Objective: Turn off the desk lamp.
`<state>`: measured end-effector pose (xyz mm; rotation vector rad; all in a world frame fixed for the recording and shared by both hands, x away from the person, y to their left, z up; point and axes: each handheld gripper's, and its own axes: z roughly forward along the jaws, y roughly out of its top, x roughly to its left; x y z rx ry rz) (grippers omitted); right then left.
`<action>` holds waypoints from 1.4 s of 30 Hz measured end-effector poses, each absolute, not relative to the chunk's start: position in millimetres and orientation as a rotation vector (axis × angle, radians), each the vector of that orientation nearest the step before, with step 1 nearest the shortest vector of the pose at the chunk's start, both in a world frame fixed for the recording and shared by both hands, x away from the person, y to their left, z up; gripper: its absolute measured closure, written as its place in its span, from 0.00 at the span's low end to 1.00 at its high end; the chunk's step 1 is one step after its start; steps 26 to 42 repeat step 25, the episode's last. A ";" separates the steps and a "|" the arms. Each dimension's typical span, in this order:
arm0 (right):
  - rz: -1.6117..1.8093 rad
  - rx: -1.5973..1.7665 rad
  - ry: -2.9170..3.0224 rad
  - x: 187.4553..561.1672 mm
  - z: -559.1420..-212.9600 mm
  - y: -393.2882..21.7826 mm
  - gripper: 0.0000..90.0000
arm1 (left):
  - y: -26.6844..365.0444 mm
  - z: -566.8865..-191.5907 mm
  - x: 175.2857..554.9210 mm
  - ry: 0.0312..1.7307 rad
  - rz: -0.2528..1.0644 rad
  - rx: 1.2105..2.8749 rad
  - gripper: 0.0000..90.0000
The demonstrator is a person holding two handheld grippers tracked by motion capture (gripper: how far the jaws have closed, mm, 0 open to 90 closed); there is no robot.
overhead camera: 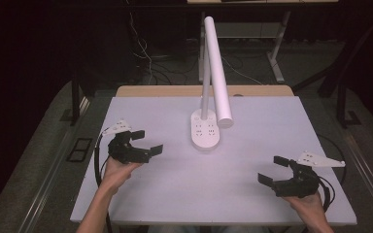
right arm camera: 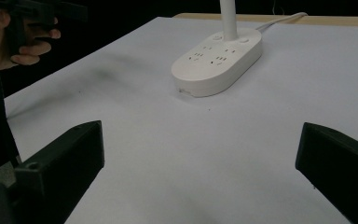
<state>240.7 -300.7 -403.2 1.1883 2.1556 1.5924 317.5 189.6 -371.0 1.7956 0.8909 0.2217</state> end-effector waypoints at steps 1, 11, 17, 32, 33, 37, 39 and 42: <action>1.591 1.188 2.156 240.7 -403.2 -300.6 0.01 | 190.6 -372.6 314.2 0.888 0.222 1.793 0.00; 1.581 1.182 2.168 240.3 -404.7 -297.4 0.01 | 193.2 -397.3 282.0 0.873 0.220 1.777 0.00; 1.582 1.182 2.176 240.5 -405.6 -295.5 0.01 | 189.5 -406.2 263.5 0.820 0.237 1.786 0.00; 1.584 1.179 2.181 239.6 -406.3 -294.9 0.01 | 188.8 -418.6 259.2 0.804 0.236 1.829 0.00; 1.584 1.179 2.181 239.6 -406.3 -294.9 0.01 | 188.8 -418.6 259.2 0.804 0.236 1.829 0.00; 1.584 1.179 2.181 239.6 -406.3 -294.9 0.01 | 188.8 -418.6 259.2 0.804 0.236 1.829 0.00; 1.584 1.179 2.181 239.6 -406.3 -294.9 0.01 | 188.8 -418.6 259.2 0.804 0.236 1.829 0.00; 1.584 1.179 2.181 239.6 -406.3 -294.9 0.01 | 188.8 -418.6 259.2 0.804 0.236 1.829 0.00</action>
